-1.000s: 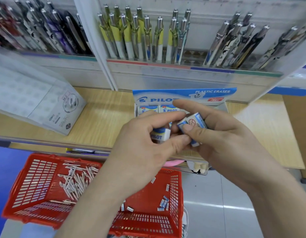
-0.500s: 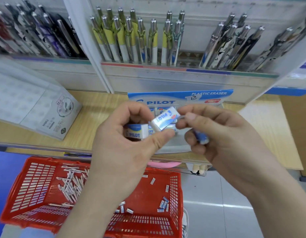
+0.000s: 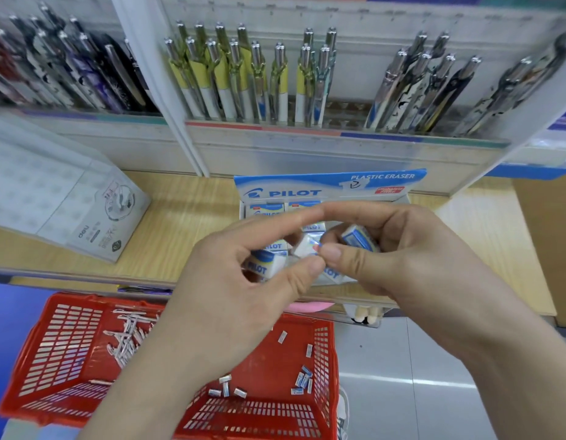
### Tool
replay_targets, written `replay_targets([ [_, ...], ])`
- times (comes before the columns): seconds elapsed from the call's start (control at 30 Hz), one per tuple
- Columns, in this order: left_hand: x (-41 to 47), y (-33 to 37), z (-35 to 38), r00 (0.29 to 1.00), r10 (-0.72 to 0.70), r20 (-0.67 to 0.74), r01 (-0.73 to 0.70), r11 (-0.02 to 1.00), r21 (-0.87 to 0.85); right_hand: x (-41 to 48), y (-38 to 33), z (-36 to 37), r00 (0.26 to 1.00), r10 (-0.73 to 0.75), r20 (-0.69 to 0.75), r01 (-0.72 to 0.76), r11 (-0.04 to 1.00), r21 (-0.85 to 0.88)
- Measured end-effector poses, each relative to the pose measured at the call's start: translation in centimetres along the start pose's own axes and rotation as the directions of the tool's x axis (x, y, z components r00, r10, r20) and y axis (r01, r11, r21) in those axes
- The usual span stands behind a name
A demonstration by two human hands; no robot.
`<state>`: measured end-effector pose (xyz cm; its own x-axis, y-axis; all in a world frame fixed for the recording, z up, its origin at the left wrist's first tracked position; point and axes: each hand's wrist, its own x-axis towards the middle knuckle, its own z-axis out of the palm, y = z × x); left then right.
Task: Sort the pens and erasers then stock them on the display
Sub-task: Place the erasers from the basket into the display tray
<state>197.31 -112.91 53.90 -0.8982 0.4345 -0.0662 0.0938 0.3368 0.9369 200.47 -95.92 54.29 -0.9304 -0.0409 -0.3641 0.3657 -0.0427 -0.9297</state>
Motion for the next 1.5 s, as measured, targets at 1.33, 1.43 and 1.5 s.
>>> replay_targets([
  [1.33,-1.1,-0.9,-0.7,0.996,-0.085,0.019,0.082,0.99,0.118,0.3,0.7,1.0,0.993,-0.102,0.063,0.109,0.988,-0.11],
  [1.43,-1.2,-0.6,-0.2,0.994,-0.094,0.054,0.089,0.992,0.095,0.2,1.0,1.1,0.992,-0.115,0.056,0.118,0.992,-0.039],
  [1.5,-1.2,-0.7,0.1,0.994,-0.101,0.049,0.098,0.993,0.062,0.1,1.3,0.8,0.994,-0.105,0.021,0.105,0.994,-0.003],
])
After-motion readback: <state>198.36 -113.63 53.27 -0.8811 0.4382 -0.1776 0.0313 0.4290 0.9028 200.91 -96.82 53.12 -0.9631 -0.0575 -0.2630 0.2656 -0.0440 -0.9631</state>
